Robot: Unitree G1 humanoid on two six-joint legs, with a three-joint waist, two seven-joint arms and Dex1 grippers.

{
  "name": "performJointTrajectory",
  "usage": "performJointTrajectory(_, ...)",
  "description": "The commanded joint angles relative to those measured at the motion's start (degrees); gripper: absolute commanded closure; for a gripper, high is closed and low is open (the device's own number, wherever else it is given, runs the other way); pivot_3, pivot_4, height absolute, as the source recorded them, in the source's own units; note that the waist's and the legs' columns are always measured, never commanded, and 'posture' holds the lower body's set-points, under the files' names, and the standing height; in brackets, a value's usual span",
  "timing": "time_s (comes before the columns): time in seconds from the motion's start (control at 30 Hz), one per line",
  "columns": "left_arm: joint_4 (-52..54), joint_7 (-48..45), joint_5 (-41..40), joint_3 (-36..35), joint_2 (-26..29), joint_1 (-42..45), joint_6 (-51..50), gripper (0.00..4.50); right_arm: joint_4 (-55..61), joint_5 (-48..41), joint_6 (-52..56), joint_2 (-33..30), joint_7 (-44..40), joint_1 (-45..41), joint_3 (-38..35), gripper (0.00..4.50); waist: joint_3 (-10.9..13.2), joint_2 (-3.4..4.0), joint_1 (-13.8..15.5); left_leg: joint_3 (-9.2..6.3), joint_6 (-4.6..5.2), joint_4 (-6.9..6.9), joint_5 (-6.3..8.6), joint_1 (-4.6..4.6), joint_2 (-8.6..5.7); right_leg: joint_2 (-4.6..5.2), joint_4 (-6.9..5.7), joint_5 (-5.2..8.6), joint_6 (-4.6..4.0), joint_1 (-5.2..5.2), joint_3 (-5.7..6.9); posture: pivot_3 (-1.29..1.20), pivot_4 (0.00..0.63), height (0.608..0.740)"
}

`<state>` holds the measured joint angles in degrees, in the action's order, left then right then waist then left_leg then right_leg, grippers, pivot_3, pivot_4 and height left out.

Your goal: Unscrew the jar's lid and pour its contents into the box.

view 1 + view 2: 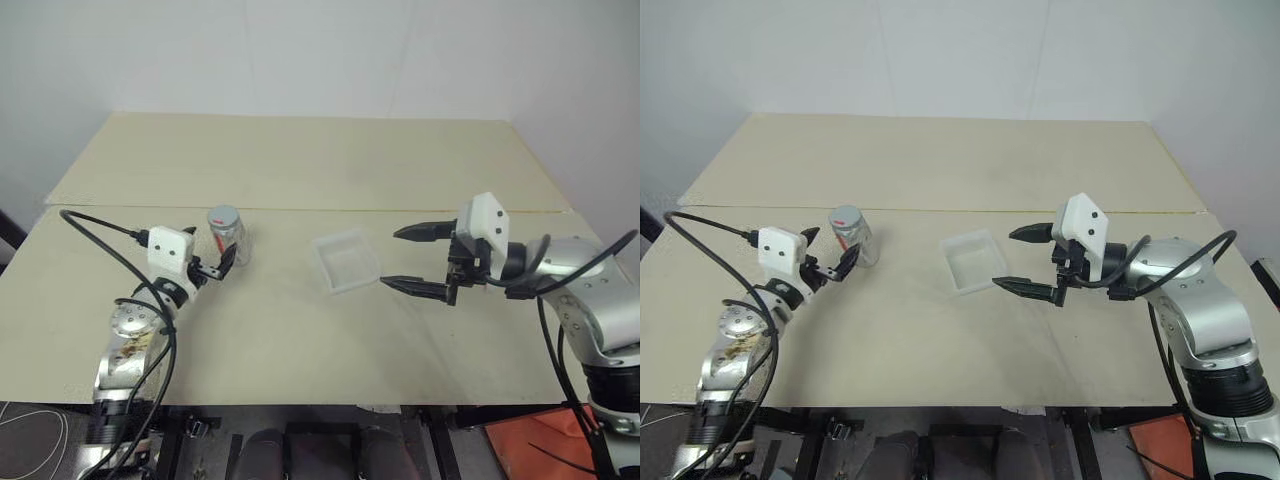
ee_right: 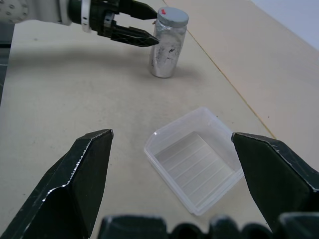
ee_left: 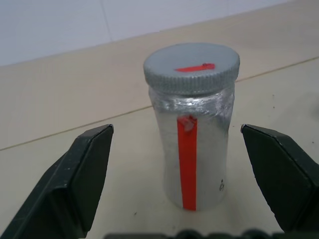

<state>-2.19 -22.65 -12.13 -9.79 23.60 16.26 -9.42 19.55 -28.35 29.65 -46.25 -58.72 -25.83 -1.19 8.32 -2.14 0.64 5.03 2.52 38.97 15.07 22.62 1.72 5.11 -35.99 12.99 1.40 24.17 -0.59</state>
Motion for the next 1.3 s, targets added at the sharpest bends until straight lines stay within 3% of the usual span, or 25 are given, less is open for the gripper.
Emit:
performJointTrajectory(0.03,-2.84,-0.12,0.88,0.24,-0.57,2.37,4.24,0.04,2.79,-1.47,0.54,-1.16,0.56,0.09,-2.97,0.06,0.00,0.00,0.01,0.00,0.00,0.00,0.00,0.00,0.00,0.01,0.00,0.00,0.00,0.00,0.00,0.00,0.150,0.740)
performJointTrajectory(0.33,-13.76,-0.81,2.65,1.54,-3.42,8.32,12.99,0.04,5.44,-2.22,1.46,-1.60,1.41,1.58,-4.44,0.06,0.00,-0.01,0.01,-0.01,0.01,0.03,0.00,0.04,-0.02,0.02,-0.01,-0.02,0.03,0.01,0.02,0.00,0.150,0.740)
performJointTrajectory(0.47,-18.37,0.27,4.41,1.93,-3.94,10.87,16.57,0.91,6.42,-2.83,1.53,-1.85,2.16,2.24,-4.85,0.00,0.00,-0.01,0.02,-0.01,0.01,0.03,0.00,0.08,-0.02,0.03,0.01,-0.02,0.04,0.03,0.04,0.00,0.150,0.740)
performJointTrajectory(0.63,-20.25,-0.01,4.54,1.95,-3.73,11.23,17.00,2.45,7.51,-3.63,1.60,-1.71,3.25,2.75,-4.95,0.00,0.00,-0.01,-0.10,-0.01,0.01,0.03,0.00,0.09,-0.01,0.02,0.00,-0.02,0.04,0.04,0.04,0.00,0.150,0.740)
performJointTrajectory(0.9,-15.07,-5.06,1.47,3.00,-2.59,11.80,11.42,2.47,7.11,-3.44,0.77,-0.19,4.07,0.27,-3.21,0.00,-0.01,-0.01,-0.10,-0.02,0.01,0.05,0.00,0.09,-0.02,0.02,-0.01,-0.03,0.05,0.05,0.04,0.00,0.150,0.740)
performJointTrajectory(1.1,-4.08,-25.81,-13.47,4.35,4.91,19.51,-7.13,2.47,4.16,-7.37,3.57,4.01,3.41,-9.59,-1.11,0.00,0.01,-0.02,-0.23,-0.11,-0.01,0.21,-0.01,0.30,0.00,-0.09,-0.06,-0.03,0.05,0.17,0.11,0.00,0.150,0.740)
performJointTrajectory(1.3,-6.72,-43.63,-20.70,7.84,9.44,28.35,-17.14,2.47,-0.22,-11.44,11.12,11.51,6.52,-21.71,2.74,0.00,0.01,0.00,-0.66,-0.11,0.02,0.21,0.00,0.28,-0.04,-0.13,-0.03,-0.01,0.08,0.12,0.08,0.00,0.150,0.740)
